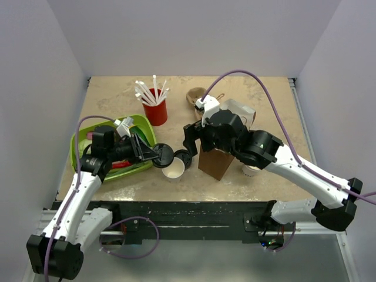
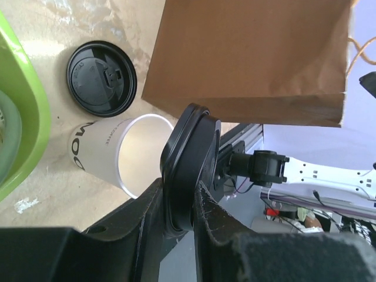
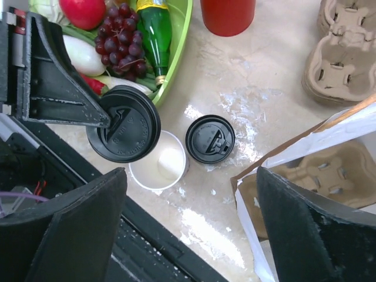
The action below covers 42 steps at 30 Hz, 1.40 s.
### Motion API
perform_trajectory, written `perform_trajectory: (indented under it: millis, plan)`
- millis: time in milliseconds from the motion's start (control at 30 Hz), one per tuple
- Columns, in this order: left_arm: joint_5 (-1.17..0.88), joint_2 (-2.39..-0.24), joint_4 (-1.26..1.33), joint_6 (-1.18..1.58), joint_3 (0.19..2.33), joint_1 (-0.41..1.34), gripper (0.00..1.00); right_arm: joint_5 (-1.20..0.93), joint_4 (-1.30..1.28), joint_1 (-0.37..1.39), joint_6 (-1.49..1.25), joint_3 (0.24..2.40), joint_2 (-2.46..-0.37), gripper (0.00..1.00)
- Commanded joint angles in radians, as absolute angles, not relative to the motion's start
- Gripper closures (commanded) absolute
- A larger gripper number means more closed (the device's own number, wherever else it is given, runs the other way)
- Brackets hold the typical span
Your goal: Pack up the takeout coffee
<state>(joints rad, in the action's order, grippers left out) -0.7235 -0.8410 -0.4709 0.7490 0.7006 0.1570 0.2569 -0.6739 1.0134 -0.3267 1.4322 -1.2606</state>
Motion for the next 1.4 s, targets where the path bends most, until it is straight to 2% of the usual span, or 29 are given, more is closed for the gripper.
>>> perform_trajectory:
  millis: [0,367,800,1067,1367]
  plan:
    - [-0.814,-0.877,-0.345,0.756,0.663,0.152,0.81,0.267,-0.534,1.012,-0.308,1.359,-1.209,0.04]
    - [-0.782,-1.087,-0.37,0.661,0.701,0.271,0.81,0.273,-0.554,1.014,-0.278,1.379,-1.242,0.02]
    - [-0.736,-1.111,-0.428,0.618,0.726,0.278,0.8,0.253,-0.54,1.011,-0.282,1.368,-1.253,0.02]
    - [-0.733,-1.132,-0.456,0.598,0.733,0.278,0.76,0.258,-0.552,1.009,-0.304,1.39,-1.272,0.02]
    - [-0.724,-1.149,-0.495,0.569,0.755,0.276,0.64,0.249,-0.584,1.009,-0.314,1.425,-1.305,0.02]
